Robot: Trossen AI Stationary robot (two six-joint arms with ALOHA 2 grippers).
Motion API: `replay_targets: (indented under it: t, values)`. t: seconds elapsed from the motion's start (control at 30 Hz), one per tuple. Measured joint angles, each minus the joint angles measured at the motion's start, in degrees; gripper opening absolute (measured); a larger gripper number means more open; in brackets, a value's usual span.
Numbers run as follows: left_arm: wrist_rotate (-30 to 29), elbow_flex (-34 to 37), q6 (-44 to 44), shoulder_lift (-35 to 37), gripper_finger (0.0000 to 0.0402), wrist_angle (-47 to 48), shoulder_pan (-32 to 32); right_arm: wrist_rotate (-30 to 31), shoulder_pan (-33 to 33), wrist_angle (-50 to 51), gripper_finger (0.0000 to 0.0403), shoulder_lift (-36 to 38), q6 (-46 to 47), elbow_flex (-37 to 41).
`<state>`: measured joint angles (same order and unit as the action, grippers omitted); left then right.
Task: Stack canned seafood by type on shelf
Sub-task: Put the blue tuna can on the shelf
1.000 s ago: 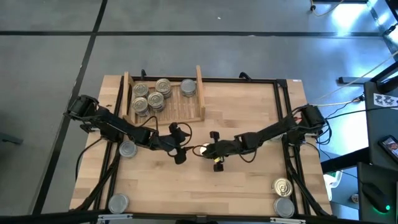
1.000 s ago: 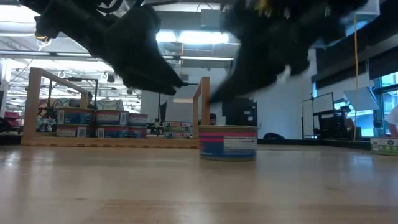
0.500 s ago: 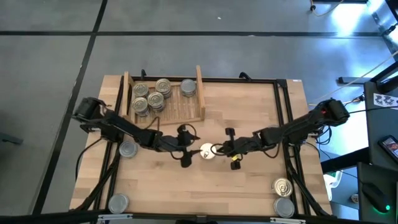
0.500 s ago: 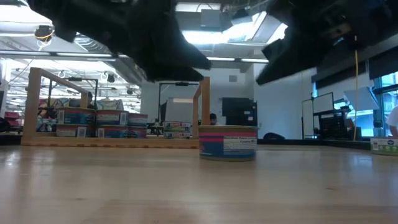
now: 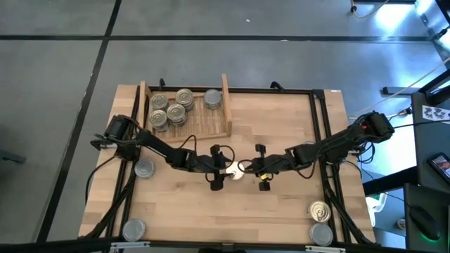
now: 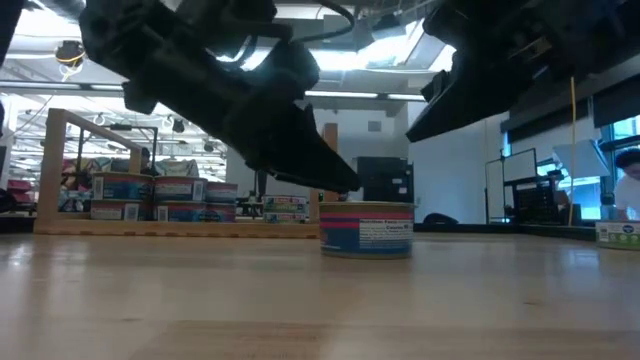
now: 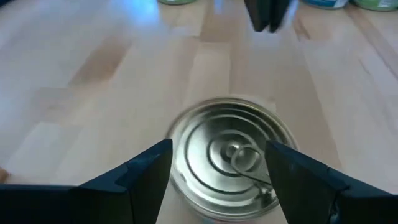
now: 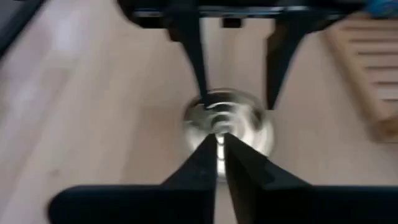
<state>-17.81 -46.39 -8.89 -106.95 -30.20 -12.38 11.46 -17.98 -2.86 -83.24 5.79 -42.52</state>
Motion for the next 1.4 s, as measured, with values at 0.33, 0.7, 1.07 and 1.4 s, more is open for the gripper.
replay_targets:
  t: [0.33,0.7,1.07,1.4]
  values:
    - [6.4,-0.2,2.2,-3.7,0.0255,-3.3,2.2,-6.6,0.0,-4.9,0.0216,-5.8,-2.0,-0.1]
    - [11.5,-0.7,-4.5,-10.7,0.0255,-9.7,7.0,-1.5,-0.1,-6.1,0.0287,-9.7,-16.9,-0.1]
    - [19.0,1.6,-10.7,-12.1,0.0255,-17.8,10.9,13.0,-2.7,3.0,0.0280,-9.8,-31.6,-0.1]
    - [19.9,2.0,-12.1,-12.5,0.0255,-21.0,11.0,24.3,-1.9,-5.4,0.0277,-17.3,-37.8,-0.1]
